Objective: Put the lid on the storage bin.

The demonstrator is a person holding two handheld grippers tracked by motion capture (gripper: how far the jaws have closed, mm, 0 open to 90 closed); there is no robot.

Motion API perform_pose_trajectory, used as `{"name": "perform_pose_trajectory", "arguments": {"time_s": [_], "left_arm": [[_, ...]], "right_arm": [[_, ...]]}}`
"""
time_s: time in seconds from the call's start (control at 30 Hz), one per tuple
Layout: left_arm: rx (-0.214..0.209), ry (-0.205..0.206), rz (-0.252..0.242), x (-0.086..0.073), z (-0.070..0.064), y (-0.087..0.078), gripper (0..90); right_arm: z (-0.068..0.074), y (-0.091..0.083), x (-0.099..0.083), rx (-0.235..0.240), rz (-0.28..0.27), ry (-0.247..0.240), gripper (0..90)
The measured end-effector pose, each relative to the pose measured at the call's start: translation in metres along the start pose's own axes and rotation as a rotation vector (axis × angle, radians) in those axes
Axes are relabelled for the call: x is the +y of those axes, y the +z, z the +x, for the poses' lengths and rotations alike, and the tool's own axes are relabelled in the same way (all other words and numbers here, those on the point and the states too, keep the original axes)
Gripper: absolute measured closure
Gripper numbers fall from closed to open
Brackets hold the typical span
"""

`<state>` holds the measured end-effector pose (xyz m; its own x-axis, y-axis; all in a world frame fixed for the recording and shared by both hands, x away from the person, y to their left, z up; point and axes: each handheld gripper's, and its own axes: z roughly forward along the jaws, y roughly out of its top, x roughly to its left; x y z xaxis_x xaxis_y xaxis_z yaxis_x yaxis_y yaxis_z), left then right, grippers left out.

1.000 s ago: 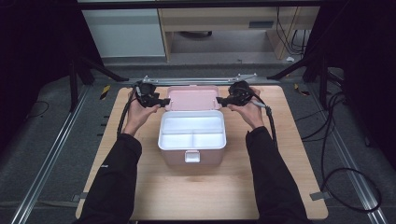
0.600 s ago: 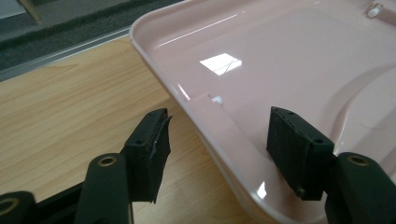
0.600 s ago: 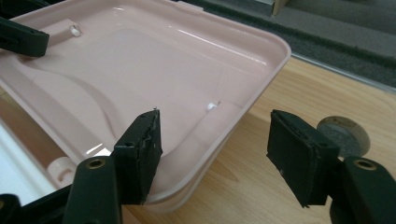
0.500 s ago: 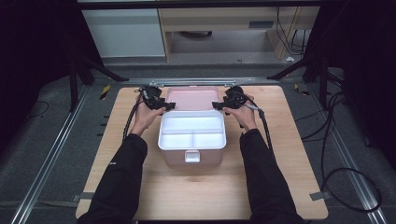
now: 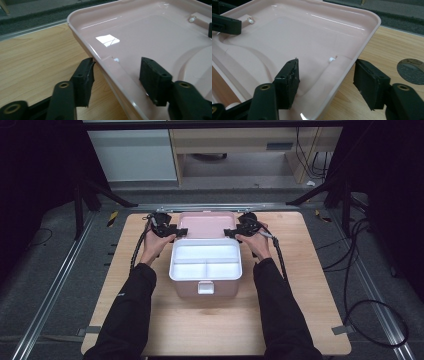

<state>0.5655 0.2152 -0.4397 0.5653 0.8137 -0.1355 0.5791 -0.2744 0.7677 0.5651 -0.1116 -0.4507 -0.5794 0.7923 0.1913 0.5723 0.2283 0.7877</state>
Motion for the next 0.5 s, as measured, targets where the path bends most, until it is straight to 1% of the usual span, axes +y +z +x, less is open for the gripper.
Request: {"name": "perform_pose_trajectory", "arguments": {"time_s": [0.03,0.13,0.2,0.23,0.3,0.37,0.47,0.5], "left_arm": [[0.004,0.008,-0.002,0.001,0.0,-0.001,48.9],[0.018,0.019,-0.025,0.004,-0.002,-0.005,49.1],[0.014,0.012,-0.052,0.006,-0.003,-0.01,50.3],[0.011,0.013,-0.074,0.008,-0.004,-0.015,51.1],[0.005,0.018,-0.101,0.012,-0.005,-0.023,52.3],[0.01,0.043,-0.128,0.016,-0.009,-0.033,52.9],[0.004,0.059,-0.161,0.02,-0.014,-0.047,53.1],[0.007,0.071,-0.166,0.021,-0.017,-0.052,53.0]], "right_arm": [[0.0,-0.001,0.001,-0.002,-0.004,-0.001,40.5],[-0.001,-0.006,0.003,0.017,-0.026,0.013,40.8],[0.0,-0.011,0.005,0.019,-0.05,0.013,41.1],[0.0,-0.012,0.006,0.02,-0.059,0.011,41.4],[0.002,-0.019,0.009,0.021,-0.093,0.005,41.6],[0.005,-0.026,0.013,0.022,-0.12,-0.007,41.7],[0.01,-0.038,0.018,0.027,-0.161,-0.024,42.0],[0.012,-0.042,0.019,0.028,-0.17,-0.031,42.1]]}}
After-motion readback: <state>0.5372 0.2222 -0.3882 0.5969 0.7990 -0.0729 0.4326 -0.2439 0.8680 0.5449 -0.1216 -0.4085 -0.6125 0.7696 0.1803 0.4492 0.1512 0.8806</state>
